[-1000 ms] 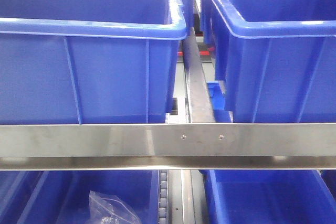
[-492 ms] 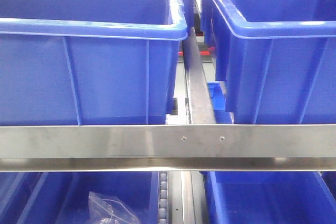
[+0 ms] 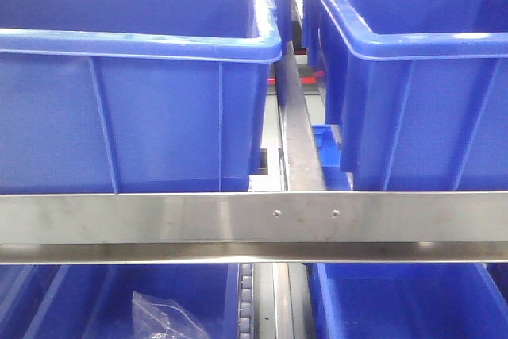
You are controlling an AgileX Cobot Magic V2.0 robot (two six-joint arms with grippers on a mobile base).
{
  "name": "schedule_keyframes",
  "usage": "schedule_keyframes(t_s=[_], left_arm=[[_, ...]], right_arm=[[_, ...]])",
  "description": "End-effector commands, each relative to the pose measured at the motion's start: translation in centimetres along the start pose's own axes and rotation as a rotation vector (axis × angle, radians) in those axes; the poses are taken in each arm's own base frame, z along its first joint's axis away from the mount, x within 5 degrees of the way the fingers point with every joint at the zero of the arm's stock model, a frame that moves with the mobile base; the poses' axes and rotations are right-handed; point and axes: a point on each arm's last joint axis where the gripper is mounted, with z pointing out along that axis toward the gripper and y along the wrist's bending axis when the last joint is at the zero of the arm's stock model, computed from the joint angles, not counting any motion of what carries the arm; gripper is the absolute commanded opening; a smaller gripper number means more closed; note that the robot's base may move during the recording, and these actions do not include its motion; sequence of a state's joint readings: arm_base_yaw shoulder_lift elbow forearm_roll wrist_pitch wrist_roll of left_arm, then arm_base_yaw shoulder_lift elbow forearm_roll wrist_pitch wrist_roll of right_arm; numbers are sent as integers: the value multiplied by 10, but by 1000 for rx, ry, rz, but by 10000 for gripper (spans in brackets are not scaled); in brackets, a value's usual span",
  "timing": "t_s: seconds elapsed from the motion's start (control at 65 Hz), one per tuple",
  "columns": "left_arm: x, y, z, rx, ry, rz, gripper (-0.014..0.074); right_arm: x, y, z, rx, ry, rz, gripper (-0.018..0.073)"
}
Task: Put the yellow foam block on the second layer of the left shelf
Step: 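Extend the right gripper into the blue bin and release the cube, then withdraw the open right gripper from the blue bin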
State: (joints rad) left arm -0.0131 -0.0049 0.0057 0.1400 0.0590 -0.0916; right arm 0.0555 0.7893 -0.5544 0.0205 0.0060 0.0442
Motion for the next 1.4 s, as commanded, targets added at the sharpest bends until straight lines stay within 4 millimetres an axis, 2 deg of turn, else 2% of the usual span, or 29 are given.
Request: schedule_keyframes(t_s=[0.0,0.169,0.4,0.508,0.662,0.969,1.092,1.277,1.385], left_arm=[[0,-1,-1,7,-77,-11,136],[0,-1,-1,7,-77,-11,136],[0,-1,-1,7,-77,-11,136],[0,-1,-1,7,-77,-11,136],[0,-1,-1,7,-77,-11,136],[0,-1,-1,7,-77,-11,136],[0,-1,-1,7,-77,-11,136],[0,-1,-1,7,-77,-11,136],[0,-1,-1,7,-77,-11,136]], right_arm=[[-26,0,23,4,-87,-6,474],[-30,0,62,7,-27,-6,474],[-31,0,88,10,8,-6,474],[-32,0,91,10,4,-6,505],[-37,0,91,8,-22,-6,647],[-38,0,90,10,-16,-5,623],[-45,0,82,9,-41,-5,487],[-49,1,60,6,-71,-6,54],[-42,0,43,3,-146,-6,55]])
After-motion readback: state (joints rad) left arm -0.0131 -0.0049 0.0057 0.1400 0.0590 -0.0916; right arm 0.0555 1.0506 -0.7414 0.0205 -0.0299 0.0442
